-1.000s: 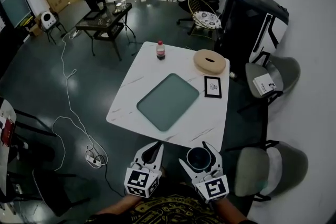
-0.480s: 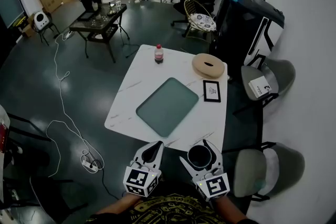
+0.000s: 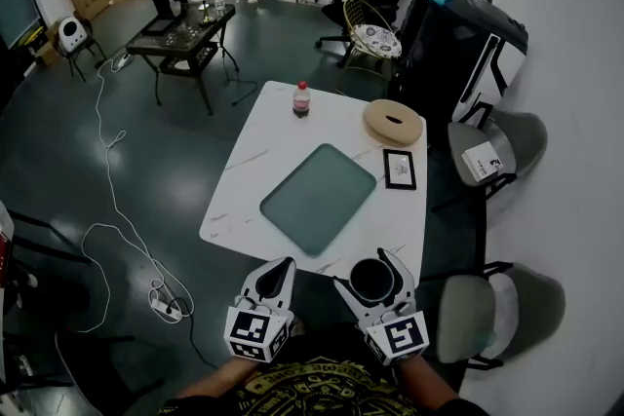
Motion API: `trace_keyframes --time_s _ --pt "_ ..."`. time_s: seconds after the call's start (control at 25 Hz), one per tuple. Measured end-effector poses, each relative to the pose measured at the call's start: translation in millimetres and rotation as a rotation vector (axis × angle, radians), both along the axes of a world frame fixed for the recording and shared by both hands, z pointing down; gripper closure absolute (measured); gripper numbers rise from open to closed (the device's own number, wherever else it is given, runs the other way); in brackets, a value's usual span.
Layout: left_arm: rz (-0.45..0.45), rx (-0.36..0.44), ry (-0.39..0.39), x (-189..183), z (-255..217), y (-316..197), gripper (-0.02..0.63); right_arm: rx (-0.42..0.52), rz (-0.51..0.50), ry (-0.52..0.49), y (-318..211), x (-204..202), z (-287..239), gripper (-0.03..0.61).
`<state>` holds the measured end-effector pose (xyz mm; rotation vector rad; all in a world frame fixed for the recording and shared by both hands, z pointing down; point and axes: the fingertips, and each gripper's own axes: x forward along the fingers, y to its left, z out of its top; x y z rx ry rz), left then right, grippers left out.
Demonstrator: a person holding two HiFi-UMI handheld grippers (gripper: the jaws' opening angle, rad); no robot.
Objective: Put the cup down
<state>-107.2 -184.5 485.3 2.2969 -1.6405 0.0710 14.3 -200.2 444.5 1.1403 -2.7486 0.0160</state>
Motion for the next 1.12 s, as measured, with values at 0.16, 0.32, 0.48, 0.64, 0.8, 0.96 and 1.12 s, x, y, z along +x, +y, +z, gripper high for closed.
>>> trace_keyframes --time_s 0.16,0.32,0.48,0.64,0.8,0.96,1.12 --pt "-0.015 -0.007 0.008 -7 3 1 0.601 -0.011 -0.009 0.010 -2 -7 4 0.196" --pt "-0.028 -0.019 0.010 -11 9 -2 0.601 -0.016 -0.019 0.014 -9 -13 7 0.196" --pt "-0.041 -0.028 0.004 -13 13 -13 0.601 -0.026 -0.030 0.015 -23 -17 15 0.196" --pt "-0.059 -0.030 -0.004 -15 13 -28 0.601 -0.032 -0.031 0.027 -44 -21 18 0.196" --pt "-0.088 -0.039 -0.009 -21 17 -48 0.601 -0.047 -0.046 0.030 -65 -27 25 0.196" --pt "-0.119 -0.053 -0.007 -22 22 -67 0.601 -0.052 -0.092 0.017 -87 -34 34 0.196" --pt "-0.148 -0.071 -0.009 -24 27 -86 0.601 -0.061 -0.110 0.032 -112 -40 39 0.196"
